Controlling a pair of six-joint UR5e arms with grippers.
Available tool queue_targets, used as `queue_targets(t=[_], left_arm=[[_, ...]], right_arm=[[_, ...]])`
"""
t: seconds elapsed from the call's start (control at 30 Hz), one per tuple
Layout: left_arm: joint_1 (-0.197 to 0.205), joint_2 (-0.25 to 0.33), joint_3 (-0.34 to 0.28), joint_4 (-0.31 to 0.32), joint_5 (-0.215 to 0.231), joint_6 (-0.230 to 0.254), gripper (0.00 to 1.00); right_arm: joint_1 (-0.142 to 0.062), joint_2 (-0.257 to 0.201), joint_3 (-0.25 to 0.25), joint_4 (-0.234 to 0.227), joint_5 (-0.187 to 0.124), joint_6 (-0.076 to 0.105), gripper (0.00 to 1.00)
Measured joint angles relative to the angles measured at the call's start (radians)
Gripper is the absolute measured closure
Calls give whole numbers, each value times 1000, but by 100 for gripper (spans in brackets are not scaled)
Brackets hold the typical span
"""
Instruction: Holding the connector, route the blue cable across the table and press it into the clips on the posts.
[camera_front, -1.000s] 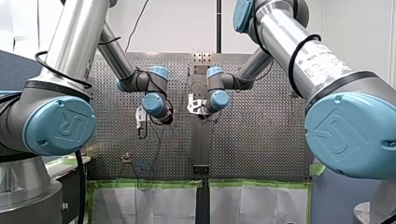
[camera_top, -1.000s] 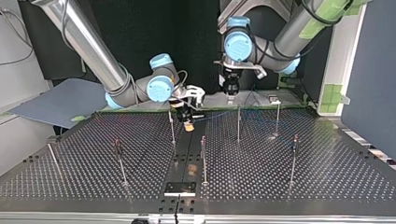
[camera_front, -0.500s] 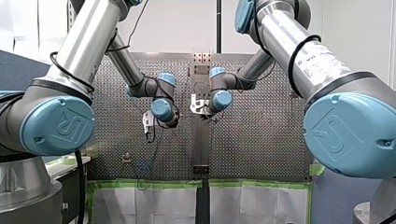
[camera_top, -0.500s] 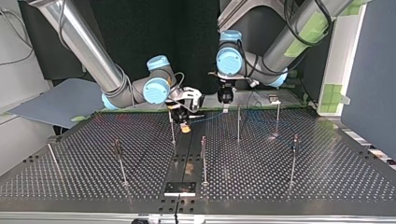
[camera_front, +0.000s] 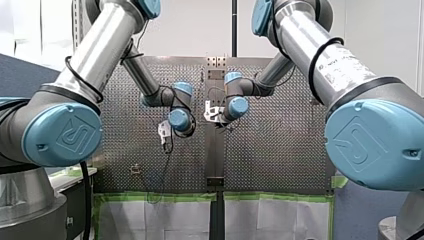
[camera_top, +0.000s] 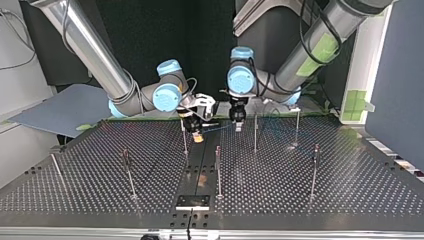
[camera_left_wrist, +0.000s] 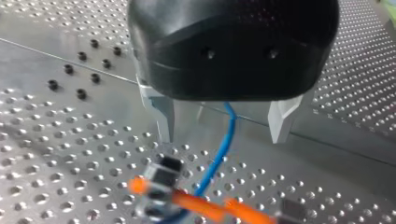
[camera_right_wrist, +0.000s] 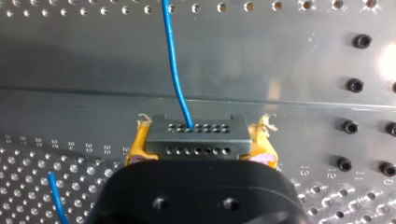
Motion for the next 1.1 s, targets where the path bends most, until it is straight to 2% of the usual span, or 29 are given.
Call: queue_targets(t=[0.27, 0.53, 0.57, 0.6, 0.67, 0.7, 0.73, 0.77, 0.8, 0.87, 1.1], left_arm=[[6, -60, 65, 12, -28, -22, 0], [3, -69, 129, 13, -56, -24, 0], [1, -69, 132, 13, -58, -23, 14], [0, -69, 135, 13, -60, -22, 14], [-3, -69, 137, 10, -62, -22, 42], [-4, -69, 138, 4, -63, -22, 42], [-5, -69, 138, 0, -64, -22, 54], [-5, -69, 138, -3, -64, -22, 73], [-7, -69, 138, -9, -64, -22, 73], [-9, -69, 138, -20, -64, -24, 100], [-15, -69, 138, -67, -65, -35, 100]], right_arm=[[0, 0, 0, 0, 0, 0, 100], [0, 0, 0, 0, 0, 0, 100], [-1, 0, 0, 0, 0, 0, 100], [-1, 0, 0, -1, 0, 0, 100], [-2, 0, 0, -1, 0, 0, 100], [-2, 0, 0, -1, 0, 0, 100], [-3, 0, 0, -1, 0, 0, 100], [-3, 0, 1, -1, 0, 0, 100], [-4, 0, 0, -1, 0, 0, 100], [-6, 0, 0, -1, 0, 0, 100], [-10, 0, 0, 0, 0, 0, 100]])
